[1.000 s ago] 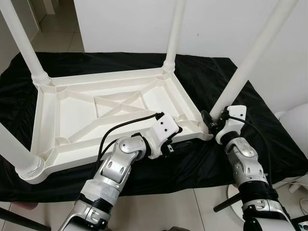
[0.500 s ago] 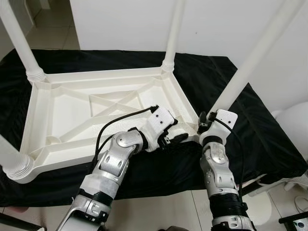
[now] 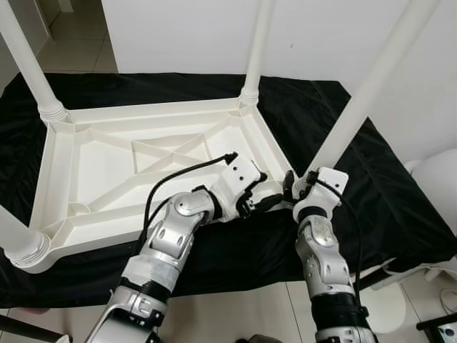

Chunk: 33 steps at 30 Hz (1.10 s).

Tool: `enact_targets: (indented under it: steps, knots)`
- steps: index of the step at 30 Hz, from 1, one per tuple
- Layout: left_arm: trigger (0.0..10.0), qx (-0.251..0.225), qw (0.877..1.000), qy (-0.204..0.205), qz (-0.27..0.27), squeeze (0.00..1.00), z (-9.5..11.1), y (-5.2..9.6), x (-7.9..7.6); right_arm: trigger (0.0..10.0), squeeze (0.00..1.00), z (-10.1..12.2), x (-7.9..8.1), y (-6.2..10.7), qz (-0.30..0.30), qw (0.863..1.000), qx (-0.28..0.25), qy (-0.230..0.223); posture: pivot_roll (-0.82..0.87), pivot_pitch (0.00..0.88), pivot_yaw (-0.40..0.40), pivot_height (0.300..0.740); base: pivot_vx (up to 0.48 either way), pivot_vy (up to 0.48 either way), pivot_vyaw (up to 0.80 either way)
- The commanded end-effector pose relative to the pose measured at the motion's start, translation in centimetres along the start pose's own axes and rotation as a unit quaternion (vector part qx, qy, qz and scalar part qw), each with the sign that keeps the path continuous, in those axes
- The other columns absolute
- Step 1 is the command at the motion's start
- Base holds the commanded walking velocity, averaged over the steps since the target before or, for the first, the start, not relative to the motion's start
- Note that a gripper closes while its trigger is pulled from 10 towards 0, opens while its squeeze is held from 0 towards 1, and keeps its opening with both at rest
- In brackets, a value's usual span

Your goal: Building children table

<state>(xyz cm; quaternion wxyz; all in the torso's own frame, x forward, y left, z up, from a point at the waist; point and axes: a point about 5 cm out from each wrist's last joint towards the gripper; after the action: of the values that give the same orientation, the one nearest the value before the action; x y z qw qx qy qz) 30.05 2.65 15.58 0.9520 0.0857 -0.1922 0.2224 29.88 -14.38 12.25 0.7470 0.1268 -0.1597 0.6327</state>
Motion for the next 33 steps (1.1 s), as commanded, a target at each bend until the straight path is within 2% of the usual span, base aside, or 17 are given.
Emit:
enact_targets:
  steps: [1,2,5,7,9,11,16,19,25,28,33]
  knots:
    - [10.0,0.013,0.998,0.003,0.056,0.0,-0.2,-0.2,0.2,10.0,0.0,-1.0,0.0,1.0,0.016,1.0,0.02,-0.009,-0.01,0.002,-0.047,0.74,0.0,0.0,0.0]
    - [10.0,-0.002,0.999,0.005,0.037,0.0,0.2,-0.1,0.1,10.0,0.0,0.0,-0.8,1.2,0.068,0.998,0.008,0.005,-0.02,0.003,-0.037,0.74,0.0,0.0,0.0]
    - [10.0,-0.007,1.0,0.003,0.029,0.0,0.3,0.0,0.0,10.0,0.0,0.4,-1.3,1.3,0.084,0.996,0.004,0.014,-0.02,0.003,-0.037,0.74,0.0,0.0,0.0]
    - [10.0,-0.013,1.0,0.0,0.017,0.0,0.6,0.1,0.0,10.0,0.0,1.0,-2.3,1.1,0.113,0.993,0.005,0.041,-0.02,0.003,-0.029,0.74,0.0,0.0,0.0]
    - [10.0,-0.014,1.0,0.0,0.014,0.0,0.6,0.1,0.0,10.0,0.0,1.1,-2.5,1.1,0.121,0.991,0.005,0.048,-0.02,0.003,-0.029,0.74,0.0,0.0,0.0]
    - [10.0,-0.02,1.0,-0.004,-0.001,0.0,0.9,0.2,-0.2,10.0,0.0,1.4,-3.7,0.6,0.157,0.984,0.021,0.085,-0.02,0.003,-0.027,0.74,0.0,0.0,0.0]
    - [10.0,-0.025,1.0,-0.008,-0.007,0.0,1.2,0.0,-0.5,10.0,0.0,1.9,-5.0,-0.7,0.2,0.971,0.047,0.121,-0.01,0.002,-0.027,0.74,0.0,0.0,0.0]
    - [10.0,-0.025,1.0,-0.008,-0.007,0.0,1.2,0.0,-0.5,10.0,0.0,2.0,-5.1,-1.0,0.203,0.97,0.048,0.127,-0.01,0.003,-0.028,0.74,0.0,0.0,0.0]
    - [10.0,-0.027,1.0,-0.007,-0.004,0.0,1.4,-0.1,-0.6,10.0,0.0,2.5,-4.9,-2.4,0.256,0.953,0.061,0.149,0.0,0.0,-0.028,0.74,0.0,0.0,0.0]
    - [10.0,-0.027,1.0,-0.007,-0.004,0.0,1.5,-0.1,-0.6,10.0,0.0,2.6,-4.8,-2.8,0.268,0.949,0.065,0.154,0.0,0.0,-0.029,0.74,0.0,0.0,0.0]
    - [10.0,-0.026,1.0,-0.006,-0.002,0.0,1.6,-0.2,-0.6,10.0,0.0,2.8,-4.2,-4.2,0.307,0.931,0.081,0.178,0.01,0.0,-0.03,0.74,0.0,0.0,0.0]
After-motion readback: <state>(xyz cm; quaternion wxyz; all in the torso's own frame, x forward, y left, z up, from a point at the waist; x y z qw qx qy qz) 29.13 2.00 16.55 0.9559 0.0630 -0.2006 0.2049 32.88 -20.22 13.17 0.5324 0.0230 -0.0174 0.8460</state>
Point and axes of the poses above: a point about 5 cm out from each wrist's last joint towards the gripper, its own y axis pointing back from the gripper into the wrist, its own z axis along the axis of the wrist's last joint, x = y × z, and after that the axes turned 13 degrees about -y, right-handed
